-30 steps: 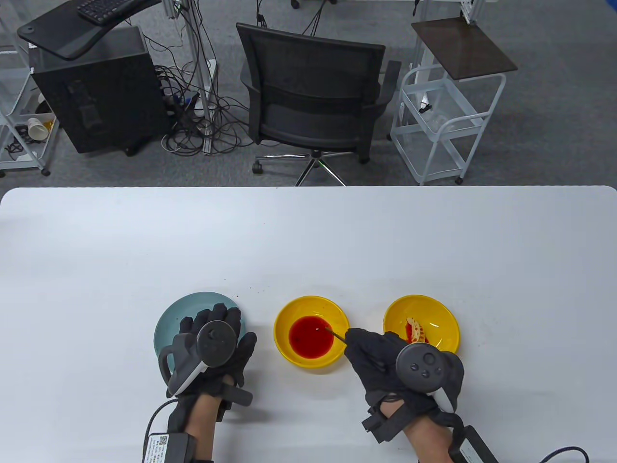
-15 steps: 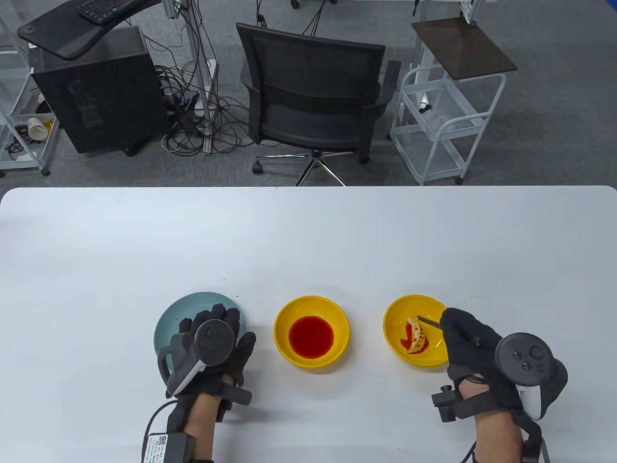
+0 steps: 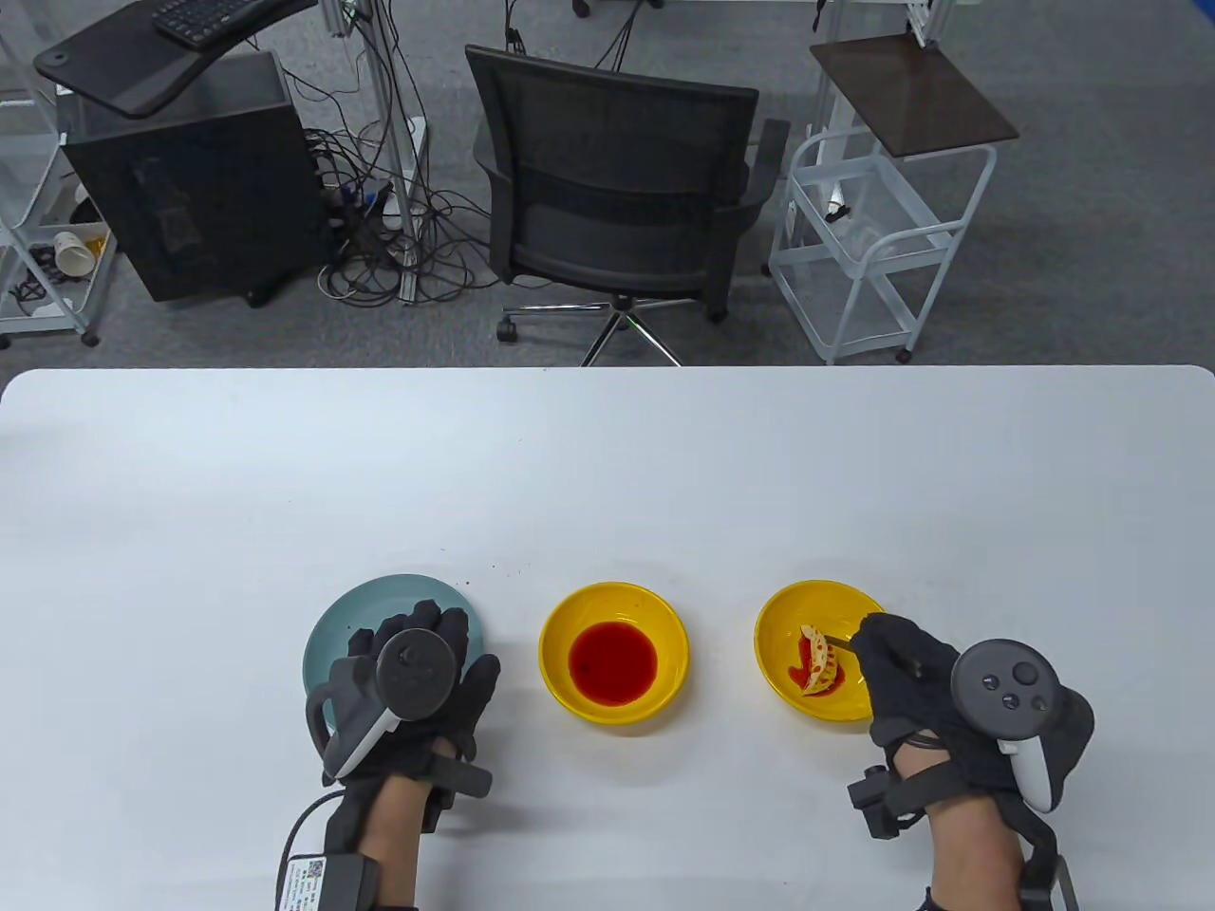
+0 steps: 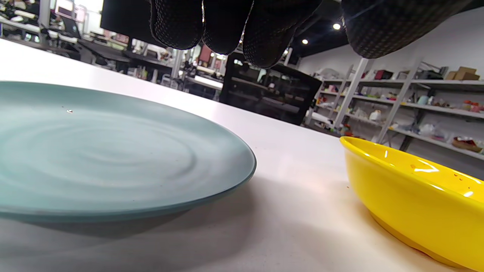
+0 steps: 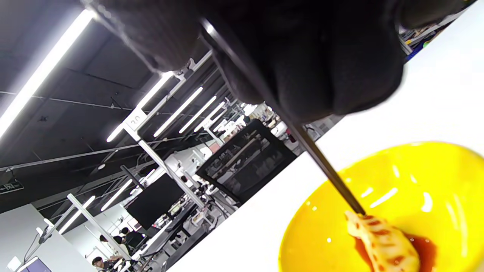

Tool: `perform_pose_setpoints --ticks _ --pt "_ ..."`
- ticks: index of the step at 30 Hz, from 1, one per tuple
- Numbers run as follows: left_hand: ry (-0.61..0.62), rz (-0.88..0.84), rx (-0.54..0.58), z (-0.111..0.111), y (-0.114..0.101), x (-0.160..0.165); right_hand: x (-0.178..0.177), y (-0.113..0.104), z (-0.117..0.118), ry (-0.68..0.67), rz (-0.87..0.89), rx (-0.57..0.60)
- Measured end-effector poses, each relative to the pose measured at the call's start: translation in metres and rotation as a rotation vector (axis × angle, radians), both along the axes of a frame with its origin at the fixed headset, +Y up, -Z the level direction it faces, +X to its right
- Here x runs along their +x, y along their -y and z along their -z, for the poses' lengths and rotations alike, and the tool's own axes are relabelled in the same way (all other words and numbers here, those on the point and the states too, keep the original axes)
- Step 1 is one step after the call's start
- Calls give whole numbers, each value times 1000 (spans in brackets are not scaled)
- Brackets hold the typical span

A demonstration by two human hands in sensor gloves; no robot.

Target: Dip chopsticks into soy sauce and dot onto dumpling

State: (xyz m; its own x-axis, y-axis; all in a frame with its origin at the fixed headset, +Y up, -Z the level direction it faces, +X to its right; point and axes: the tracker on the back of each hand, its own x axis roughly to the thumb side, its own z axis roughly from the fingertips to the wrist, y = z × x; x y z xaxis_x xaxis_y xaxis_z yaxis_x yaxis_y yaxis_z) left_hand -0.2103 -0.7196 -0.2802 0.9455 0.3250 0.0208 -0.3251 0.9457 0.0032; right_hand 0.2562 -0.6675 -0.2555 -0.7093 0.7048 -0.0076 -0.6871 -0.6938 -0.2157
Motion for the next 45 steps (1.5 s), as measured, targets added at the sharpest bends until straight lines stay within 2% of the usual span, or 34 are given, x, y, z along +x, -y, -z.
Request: perform_pose_setpoints --ticks 8,15,18,28,40,45 --pt "0 0 -8 0 0 0 6 -5 -4 -1 0 -26" --pt "-1 -3 -11 -1 0 0 7 -6 -5 24 60 62" --pt "-2 -4 -12 -1 0 -1 6 -5 -5 74 46 102" --pt "-7 -8 -33 -1 1 -1 11 -1 -5 144 60 83" --pt "-13 -16 -54 -1 1 -3 9 -1 -5 96 39 35" --pt "-11 -14 -48 -1 1 -3 6 -5 -8 58 84 119"
